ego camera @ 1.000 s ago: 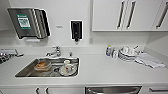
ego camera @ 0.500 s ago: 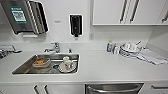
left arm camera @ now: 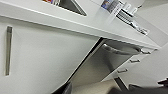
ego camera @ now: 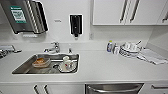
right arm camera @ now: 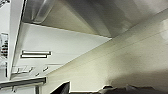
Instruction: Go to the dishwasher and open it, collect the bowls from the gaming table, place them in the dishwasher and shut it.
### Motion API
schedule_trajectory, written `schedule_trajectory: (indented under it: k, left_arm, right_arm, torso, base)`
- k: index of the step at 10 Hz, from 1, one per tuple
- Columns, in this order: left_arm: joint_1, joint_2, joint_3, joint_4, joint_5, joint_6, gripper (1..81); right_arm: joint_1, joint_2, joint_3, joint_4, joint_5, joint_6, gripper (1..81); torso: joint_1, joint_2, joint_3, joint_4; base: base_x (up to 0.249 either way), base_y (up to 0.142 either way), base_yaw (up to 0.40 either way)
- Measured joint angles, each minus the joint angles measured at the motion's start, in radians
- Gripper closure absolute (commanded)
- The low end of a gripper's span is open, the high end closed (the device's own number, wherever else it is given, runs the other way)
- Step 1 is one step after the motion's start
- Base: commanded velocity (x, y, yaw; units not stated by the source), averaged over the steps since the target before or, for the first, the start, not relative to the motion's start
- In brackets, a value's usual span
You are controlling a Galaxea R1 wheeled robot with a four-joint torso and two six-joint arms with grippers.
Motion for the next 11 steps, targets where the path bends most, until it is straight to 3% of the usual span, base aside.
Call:
schedule_trajectory:
  k: [2, 4, 6, 9, 11]
  left_arm:
    - [-0.089, -0.001, 0.001, 0.026, 0.056, -0.045, 1.0]
    - [-0.166, -0.015, 0.022, 0.042, 0.136, -0.081, 1.0]
    - [-0.187, -0.019, 0.058, 0.048, 0.185, -0.126, 1.0]
    - [-0.191, -0.008, 0.067, 0.052, 0.191, -0.126, 1.0]
    - [-0.191, 0.017, 0.068, 0.059, 0.192, -0.126, 1.0]
  right_arm:
    - [0.032, 0.0, 0.0, 0.001, -0.004, 0.025, 1.0]
    - [0.073, 0.0, 0.0, 0.005, -0.025, 0.104, 1.0]
    - [0.116, 0.0, 0.0, 0.017, -0.05, 0.165, 1.0]
    - [0.212, 0.001, -0.005, 0.055, -0.104, 0.386, 1.0]
    - [0.286, 0.007, -0.025, 0.066, -0.151, 0.469, 1.0]
  torso:
    - [0.0, 0.0, 0.0, 0.0]
    - [0.0, 0.0, -0.001, 0.0]
    - [0.001, 0.0, -0.001, 0.0]
    - [0.001, 0.0, -0.001, 0.0]
    - [0.001, 0.0, -0.001, 0.0]
  base:
    - [0.0, 0.0, 0.0]
    - [0.0, 0.0, 0.0]
    - [0.0, 0.0, 0.0]
    - [0.0, 0.0, 0.0]
    - [0.0, 0.0, 0.0]
